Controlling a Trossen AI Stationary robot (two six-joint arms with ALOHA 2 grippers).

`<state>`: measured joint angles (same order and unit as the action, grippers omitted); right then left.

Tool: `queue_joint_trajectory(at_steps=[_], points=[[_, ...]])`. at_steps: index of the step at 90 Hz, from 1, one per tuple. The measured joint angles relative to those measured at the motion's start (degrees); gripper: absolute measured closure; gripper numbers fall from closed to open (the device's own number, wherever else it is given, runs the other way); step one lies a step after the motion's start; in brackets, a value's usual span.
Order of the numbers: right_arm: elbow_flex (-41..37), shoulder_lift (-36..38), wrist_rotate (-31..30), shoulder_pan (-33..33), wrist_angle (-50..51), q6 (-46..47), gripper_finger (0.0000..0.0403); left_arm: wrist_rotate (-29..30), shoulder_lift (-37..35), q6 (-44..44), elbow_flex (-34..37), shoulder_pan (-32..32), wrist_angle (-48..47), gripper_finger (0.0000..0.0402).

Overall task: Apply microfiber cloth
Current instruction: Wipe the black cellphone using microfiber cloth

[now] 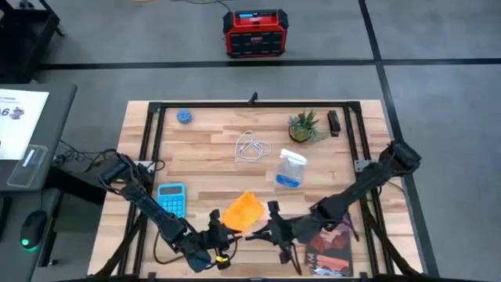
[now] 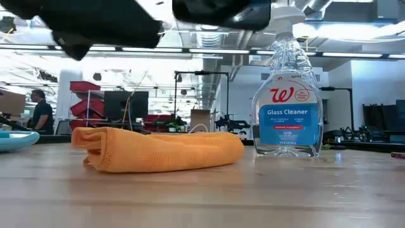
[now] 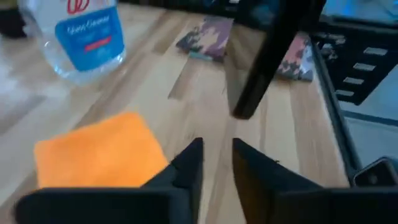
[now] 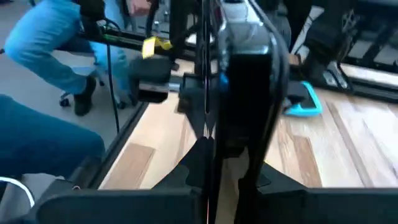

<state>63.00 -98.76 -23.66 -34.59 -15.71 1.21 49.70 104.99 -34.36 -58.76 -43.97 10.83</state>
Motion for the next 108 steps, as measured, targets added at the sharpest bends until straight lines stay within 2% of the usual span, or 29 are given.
queue_joint_trajectory(at_steps=[14,28,46,68,108], points=[[0.0,-0.02,0.0,-0.06,-0.07,-0.19,0.0386,-3.07,0.02,8.85,0.0,0.71,7.48,0.0256],[0.0,-0.04,-0.05,0.21,-0.16,-0.21,0.0386,-2.94,0.01,12.74,0.0,1.28,10.8,0.0244],[0.0,-0.07,-0.26,0.22,-0.67,-0.19,0.0386,-1.45,0.02,13.57,0.0,2.41,13.24,0.0286],[0.0,-0.11,-0.71,0.57,-2.11,0.58,0.0384,-0.92,0.0,14.29,0.0,3.12,13.67,0.0386],[0.09,-0.11,-0.37,1.42,-1.68,1.56,0.0351,3.17,0.02,12.09,0.0,1.06,13.55,0.0393]])
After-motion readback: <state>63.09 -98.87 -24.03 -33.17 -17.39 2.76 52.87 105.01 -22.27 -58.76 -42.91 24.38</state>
